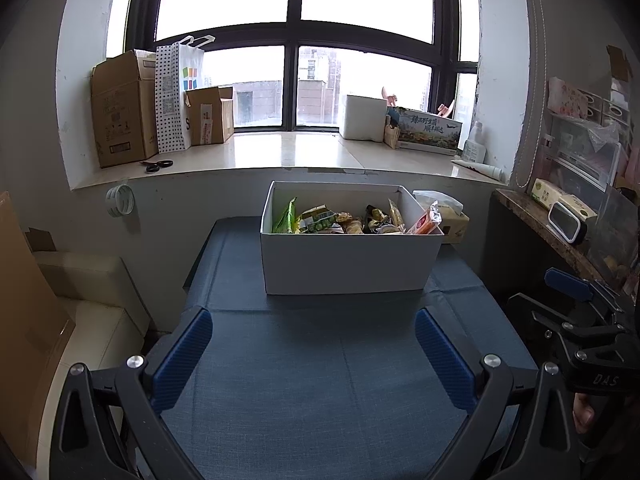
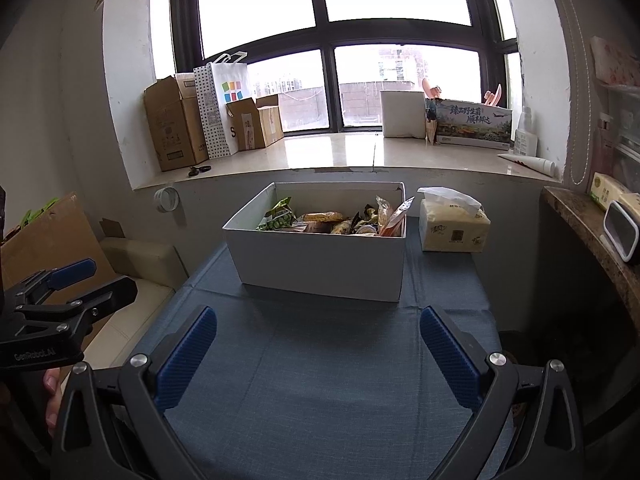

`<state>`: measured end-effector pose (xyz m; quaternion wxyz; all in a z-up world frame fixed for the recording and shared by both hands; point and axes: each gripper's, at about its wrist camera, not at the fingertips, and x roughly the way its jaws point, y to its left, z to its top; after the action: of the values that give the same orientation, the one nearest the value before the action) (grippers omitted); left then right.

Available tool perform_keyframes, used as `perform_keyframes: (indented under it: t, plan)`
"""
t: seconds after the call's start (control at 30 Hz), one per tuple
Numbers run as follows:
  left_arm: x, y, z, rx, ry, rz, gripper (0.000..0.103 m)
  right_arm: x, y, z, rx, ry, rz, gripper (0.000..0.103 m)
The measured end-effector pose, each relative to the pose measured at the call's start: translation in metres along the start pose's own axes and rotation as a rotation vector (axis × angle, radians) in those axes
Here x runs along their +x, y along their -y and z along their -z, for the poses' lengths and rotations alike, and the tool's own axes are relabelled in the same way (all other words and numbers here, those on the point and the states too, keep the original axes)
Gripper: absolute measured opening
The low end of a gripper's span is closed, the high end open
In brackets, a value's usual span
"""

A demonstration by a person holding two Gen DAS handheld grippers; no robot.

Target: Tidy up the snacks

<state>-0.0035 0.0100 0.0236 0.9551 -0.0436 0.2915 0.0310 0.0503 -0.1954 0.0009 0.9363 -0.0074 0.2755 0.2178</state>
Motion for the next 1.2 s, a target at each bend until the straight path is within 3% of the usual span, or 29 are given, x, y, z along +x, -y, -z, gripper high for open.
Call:
perform_keyframes:
  t: [1.2]
  plan:
    - [0.0002, 0.0003, -0.0003, -0.005, -0.004, -0.002, 0.103, 0.0003, -0.0038, 0.0026, -0.017, -0.003, -0.01, 0.103]
